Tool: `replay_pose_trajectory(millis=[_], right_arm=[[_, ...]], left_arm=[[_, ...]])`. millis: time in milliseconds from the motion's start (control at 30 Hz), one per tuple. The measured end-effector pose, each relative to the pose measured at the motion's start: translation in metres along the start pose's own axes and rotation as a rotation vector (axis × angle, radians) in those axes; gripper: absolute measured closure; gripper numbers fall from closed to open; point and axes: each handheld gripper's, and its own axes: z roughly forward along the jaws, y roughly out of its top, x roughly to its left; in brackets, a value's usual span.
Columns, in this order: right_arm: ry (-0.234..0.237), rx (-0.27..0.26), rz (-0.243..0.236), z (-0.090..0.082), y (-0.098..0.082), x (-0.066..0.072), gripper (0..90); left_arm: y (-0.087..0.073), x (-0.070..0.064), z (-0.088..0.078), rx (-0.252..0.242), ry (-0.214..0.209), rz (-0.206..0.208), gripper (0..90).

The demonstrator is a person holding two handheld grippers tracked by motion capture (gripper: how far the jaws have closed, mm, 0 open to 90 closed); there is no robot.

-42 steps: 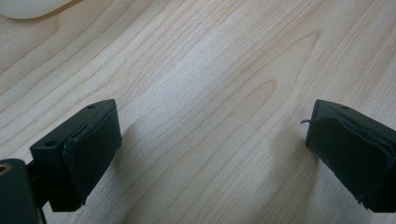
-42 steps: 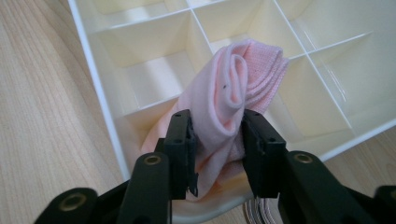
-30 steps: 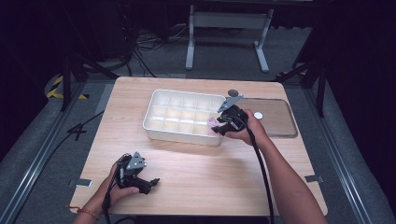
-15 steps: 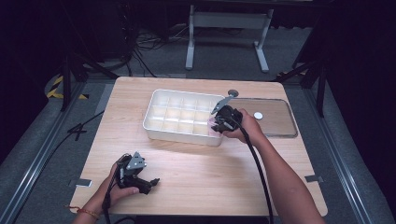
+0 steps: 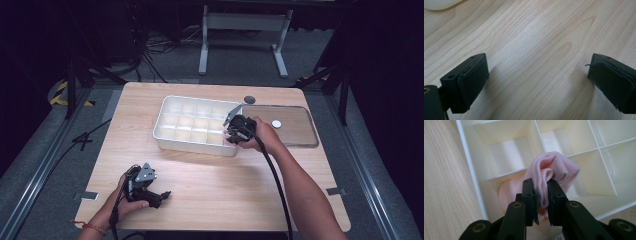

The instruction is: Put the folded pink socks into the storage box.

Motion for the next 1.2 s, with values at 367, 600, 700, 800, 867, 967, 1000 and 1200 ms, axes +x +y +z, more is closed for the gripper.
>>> replay_pose_trajectory(millis=[367,600,700,800,867,967,1000,1200], right_arm=[[0.065,0.078,0.019,0.015,0.002,-0.004,78.5],[0.087,0.097,0.045,0.020,0.003,-0.006,78.7],[0.103,0.090,0.064,0.021,0.001,-0.008,78.8],[0.108,0.080,0.079,0.022,0.000,-0.009,78.8],[0.105,0.088,0.083,0.022,0.001,-0.008,78.9],[0.104,0.088,0.084,0.022,0.001,-0.009,78.9],[0.104,0.088,0.084,0.022,0.001,-0.009,78.9],[0.104,0.085,0.082,0.021,0.001,-0.008,78.1]], left_arm=[[0.000,0.000,0.000,0.002,0.000,-0.001,3.6],[0.000,0.000,0.000,0.000,0.000,0.000,3.6],[0.000,0.000,0.000,0.001,0.000,0.000,3.6],[0.000,0.000,0.000,0.000,0.000,0.000,3.6],[0.000,0.000,0.000,0.000,0.000,0.000,3.6],[0.000,0.000,0.000,0.000,0.001,0.000,3.7],[0.000,0.000,0.000,0.000,0.001,0.000,3.7],[0.000,0.000,0.000,-0.001,0.001,0.000,3.7]])
